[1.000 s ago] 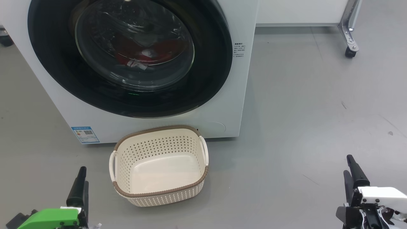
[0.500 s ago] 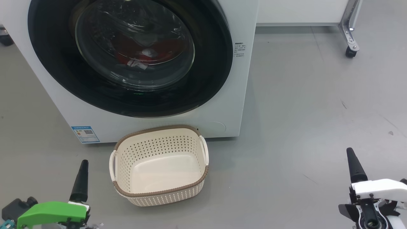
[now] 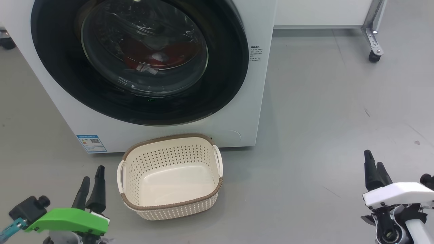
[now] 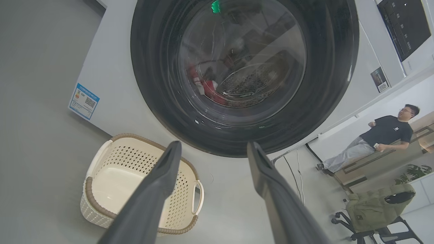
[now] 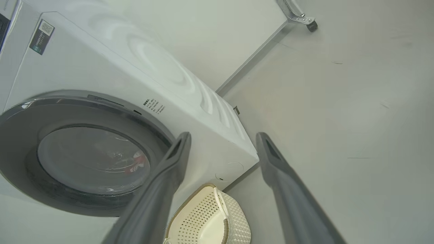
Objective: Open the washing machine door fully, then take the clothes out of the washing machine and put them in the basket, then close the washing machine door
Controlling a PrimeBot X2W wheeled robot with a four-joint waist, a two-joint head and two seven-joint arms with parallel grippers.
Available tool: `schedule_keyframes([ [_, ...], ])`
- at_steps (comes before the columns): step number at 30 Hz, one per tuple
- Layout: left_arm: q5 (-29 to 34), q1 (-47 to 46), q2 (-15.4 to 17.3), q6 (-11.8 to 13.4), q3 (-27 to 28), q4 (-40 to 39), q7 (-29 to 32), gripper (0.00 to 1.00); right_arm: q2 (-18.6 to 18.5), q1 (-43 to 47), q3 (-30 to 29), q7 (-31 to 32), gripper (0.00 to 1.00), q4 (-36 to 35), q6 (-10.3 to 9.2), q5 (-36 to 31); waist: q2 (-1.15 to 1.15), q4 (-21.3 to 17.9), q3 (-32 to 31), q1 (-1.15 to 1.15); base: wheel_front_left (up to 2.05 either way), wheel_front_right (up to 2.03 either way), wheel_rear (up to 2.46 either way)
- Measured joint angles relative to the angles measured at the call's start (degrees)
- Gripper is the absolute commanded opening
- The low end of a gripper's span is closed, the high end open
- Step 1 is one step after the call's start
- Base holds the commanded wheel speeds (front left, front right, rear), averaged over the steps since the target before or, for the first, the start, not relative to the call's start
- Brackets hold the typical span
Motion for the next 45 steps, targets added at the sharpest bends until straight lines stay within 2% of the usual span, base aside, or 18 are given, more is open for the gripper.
schedule_keyframes([
  [10,10.83,-0.21,1.53,2.05,-3.99,-0.67,-1.86,1.0,-1.77,-0.23,3.79,-1.64,1.0,-0.66,-2.42,-12.17,0.0,0.04,-0.23,0.0,0.0,0.0,0.0],
  [21,20.02,-0.51,1.56,4.31,-7.02,-0.77,-3.82,1.0,-1.82,-0.33,7.22,-3.81,1.0,-0.21,-4.59,-21.9,0.0,0.18,-0.27,0.0,0.0,0.0,0.0],
  [45,34.55,-1.3,1.68,8.36,-10.15,1.1,-8.43,1.0,-1.13,-0.7,10.49,-7.93,1.0,0.43,-7.54,-37.55,0.0,0.04,-0.18,0.0,0.0,0.0,0.0],
])
